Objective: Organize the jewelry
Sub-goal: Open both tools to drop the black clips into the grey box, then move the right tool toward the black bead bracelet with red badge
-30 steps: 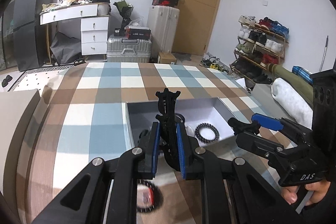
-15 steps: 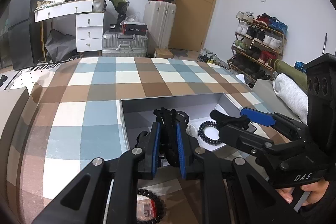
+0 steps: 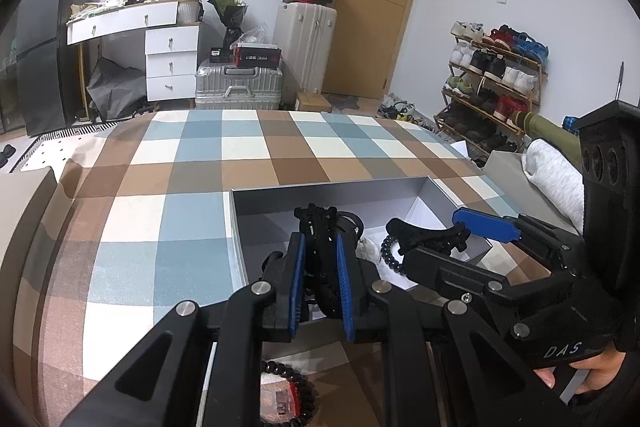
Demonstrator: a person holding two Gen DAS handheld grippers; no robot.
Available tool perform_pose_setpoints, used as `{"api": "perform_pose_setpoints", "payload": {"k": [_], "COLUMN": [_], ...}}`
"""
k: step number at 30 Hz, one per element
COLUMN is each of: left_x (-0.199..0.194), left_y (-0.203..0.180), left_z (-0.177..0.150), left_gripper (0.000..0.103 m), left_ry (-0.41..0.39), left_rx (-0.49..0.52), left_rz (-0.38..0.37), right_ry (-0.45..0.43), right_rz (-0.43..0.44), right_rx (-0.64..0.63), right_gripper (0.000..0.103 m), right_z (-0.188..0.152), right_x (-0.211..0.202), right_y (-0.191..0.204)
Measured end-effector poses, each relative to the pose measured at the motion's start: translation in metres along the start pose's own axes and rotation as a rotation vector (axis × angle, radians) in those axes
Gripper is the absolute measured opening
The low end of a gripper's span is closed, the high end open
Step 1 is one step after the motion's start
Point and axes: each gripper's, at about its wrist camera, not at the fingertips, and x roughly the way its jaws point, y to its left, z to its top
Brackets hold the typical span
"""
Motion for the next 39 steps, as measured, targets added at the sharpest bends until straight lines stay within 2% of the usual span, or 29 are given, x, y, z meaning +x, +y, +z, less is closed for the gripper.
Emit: {"api": "perform_pose_setpoints", "payload": {"k": [3, 15, 17, 19, 23, 27, 28, 29, 33, 36, 39], "left_x": [0.002, 0.002, 0.002, 0.0, -0.009, -0.018, -0.019, -0.023, -0.031, -0.035, -0.038], "left_y": [-0.001, 0.003, 0.002, 0.003, 0.002, 0.002, 0.001, 0.0, -0.001, 0.002, 0.007], "left_z": [0.001, -0.002, -0.002, -0.003, -0.003, -0.003, -0.004, -0.006, -0.013, -0.019, -0.022], "left_gripper": [0.011, 0.013, 0.022, 0.047, 0.056, 0.069, 0.077, 0.08, 0.085, 0.099, 0.101], "left_ry": [-0.004, -0.014, -0.011, -0.008, -0.021, -0.013, -0.009, -0.006, -0.011, 0.006, 0.018], "left_rx": [0.008, -0.016, -0.017, -0.03, -0.058, -0.072, -0.071, -0.066, -0.03, -0.023, -0.032], "left_rz": [0.023, 0.012, 0.008, -0.013, -0.043, -0.043, -0.035, -0.02, 0.041, 0.098, 0.114], "right_ry": [0.005, -0.015, -0.018, -0.023, -0.026, -0.042, -0.045, -0.045, -0.037, -0.03, -0.015], "right_rz": [-0.001, 0.019, 0.017, 0.009, 0.001, -0.008, -0.014, -0.014, -0.017, 0.003, 0.03], "right_rx": [-0.009, 0.014, 0.015, 0.011, -0.002, -0.012, -0.013, -0.012, -0.004, 0.017, 0.043], "right_gripper": [0.092, 0.092, 0.092, 0.092, 0.093, 0.099, 0.101, 0.102, 0.103, 0.103, 0.103], "right_z": [0.0, -0.003, -0.004, -0.006, -0.007, -0.008, -0.008, -0.008, -0.01, -0.012, -0.013], "right_x": [0.002, -0.004, -0.007, -0.012, -0.019, -0.028, -0.03, -0.031, -0.033, -0.035, -0.037], "right_y": [0.001, -0.002, -0.002, -0.001, -0.001, -0.002, -0.002, -0.003, -0.006, -0.008, -0.009]}}
